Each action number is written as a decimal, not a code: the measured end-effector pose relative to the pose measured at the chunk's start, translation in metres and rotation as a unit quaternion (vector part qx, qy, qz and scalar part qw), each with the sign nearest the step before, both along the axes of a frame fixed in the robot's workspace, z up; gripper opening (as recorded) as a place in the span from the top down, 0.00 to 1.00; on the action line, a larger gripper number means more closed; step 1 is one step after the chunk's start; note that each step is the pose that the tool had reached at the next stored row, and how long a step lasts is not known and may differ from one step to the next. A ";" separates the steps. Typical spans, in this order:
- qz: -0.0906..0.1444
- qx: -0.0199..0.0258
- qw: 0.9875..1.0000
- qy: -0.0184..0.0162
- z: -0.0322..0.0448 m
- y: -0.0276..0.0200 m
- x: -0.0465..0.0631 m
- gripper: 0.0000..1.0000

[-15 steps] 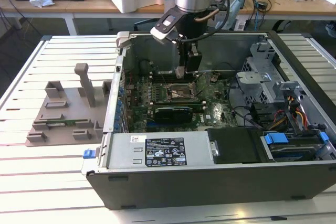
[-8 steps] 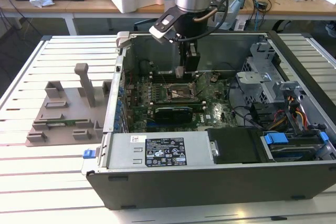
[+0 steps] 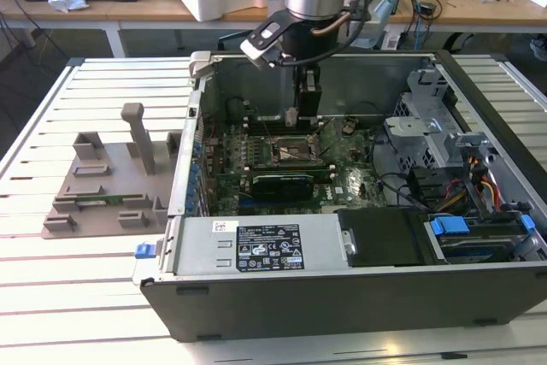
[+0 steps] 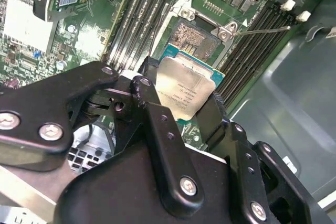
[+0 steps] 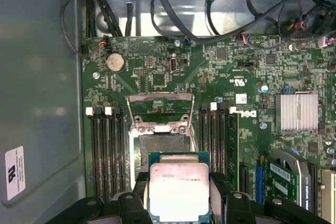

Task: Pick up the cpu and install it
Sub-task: 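Place the cpu into insertion slot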

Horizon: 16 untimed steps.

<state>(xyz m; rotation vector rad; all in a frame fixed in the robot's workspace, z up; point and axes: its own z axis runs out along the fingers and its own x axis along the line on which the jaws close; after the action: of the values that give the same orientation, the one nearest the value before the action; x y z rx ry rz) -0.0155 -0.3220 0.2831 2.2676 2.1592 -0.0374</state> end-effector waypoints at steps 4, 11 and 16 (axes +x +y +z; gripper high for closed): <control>-0.021 0.000 1.000 0.000 0.0000 0.0000 0.000 0.46; -0.056 0.000 0.998 0.000 0.0000 0.0000 0.000 0.46; 0.013 0.000 1.000 0.000 -0.0005 0.0000 0.000 0.46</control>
<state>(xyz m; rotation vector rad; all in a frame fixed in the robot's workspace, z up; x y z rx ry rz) -0.0155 -0.3220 0.2826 2.2376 2.1888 -0.0381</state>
